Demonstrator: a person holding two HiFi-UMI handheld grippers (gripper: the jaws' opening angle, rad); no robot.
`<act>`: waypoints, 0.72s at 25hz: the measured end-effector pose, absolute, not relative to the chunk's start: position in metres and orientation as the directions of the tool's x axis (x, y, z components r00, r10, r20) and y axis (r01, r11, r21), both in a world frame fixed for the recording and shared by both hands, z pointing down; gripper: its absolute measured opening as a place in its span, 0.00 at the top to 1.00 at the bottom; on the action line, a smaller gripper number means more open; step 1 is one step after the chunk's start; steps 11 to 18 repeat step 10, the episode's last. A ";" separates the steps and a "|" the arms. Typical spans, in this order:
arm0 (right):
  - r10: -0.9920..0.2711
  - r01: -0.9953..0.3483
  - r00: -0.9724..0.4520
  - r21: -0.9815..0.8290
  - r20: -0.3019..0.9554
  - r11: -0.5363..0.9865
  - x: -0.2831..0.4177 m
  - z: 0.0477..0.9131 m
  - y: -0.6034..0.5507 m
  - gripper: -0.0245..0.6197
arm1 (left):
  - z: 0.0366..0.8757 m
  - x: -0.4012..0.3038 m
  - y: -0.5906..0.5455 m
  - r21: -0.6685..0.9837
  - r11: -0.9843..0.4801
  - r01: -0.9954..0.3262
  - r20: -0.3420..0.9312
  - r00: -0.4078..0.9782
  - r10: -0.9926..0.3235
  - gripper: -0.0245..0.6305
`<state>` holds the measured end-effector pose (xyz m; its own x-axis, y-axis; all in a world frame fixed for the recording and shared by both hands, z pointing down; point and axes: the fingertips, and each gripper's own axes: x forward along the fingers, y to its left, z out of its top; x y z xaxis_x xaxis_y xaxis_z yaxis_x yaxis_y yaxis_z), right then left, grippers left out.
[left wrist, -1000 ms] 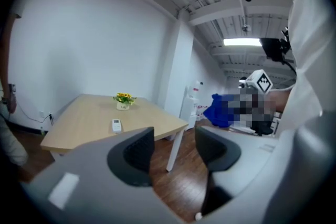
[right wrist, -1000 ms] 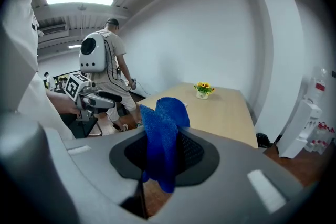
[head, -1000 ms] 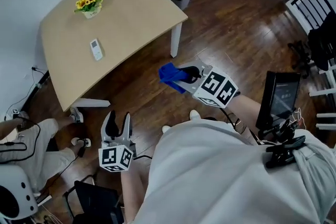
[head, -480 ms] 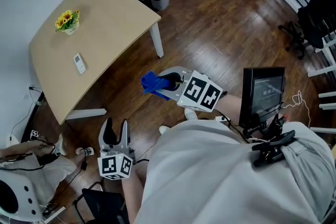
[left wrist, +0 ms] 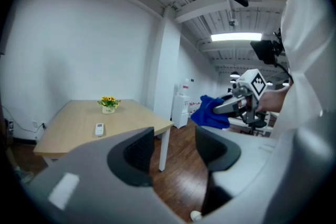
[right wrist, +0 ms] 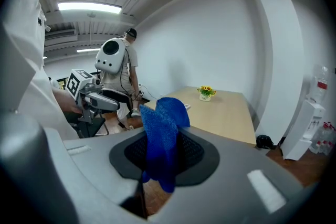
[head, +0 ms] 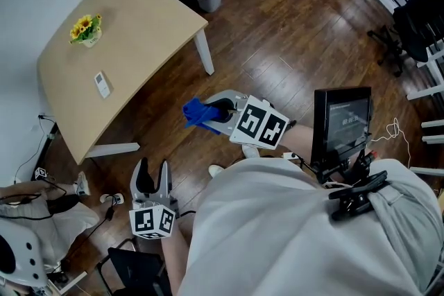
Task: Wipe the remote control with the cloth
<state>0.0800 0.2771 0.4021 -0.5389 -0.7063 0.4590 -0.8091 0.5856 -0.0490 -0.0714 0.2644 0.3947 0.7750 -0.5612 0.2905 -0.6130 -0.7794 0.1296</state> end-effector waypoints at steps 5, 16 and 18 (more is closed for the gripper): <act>-0.705 -0.811 -0.531 -0.042 0.469 0.583 0.061 0.418 0.254 0.82 | 0.411 -0.089 0.240 0.130 -0.782 -0.609 0.283 0.779 -0.560 0.56; -0.698 -0.804 -0.546 -0.053 0.463 0.593 0.096 0.391 0.290 0.82 | 0.384 -0.054 0.278 0.124 -0.776 -0.619 0.309 0.767 -0.562 0.56; -0.698 -0.804 -0.546 -0.053 0.463 0.593 0.096 0.391 0.290 0.82 | 0.384 -0.054 0.278 0.124 -0.776 -0.619 0.309 0.767 -0.562 0.56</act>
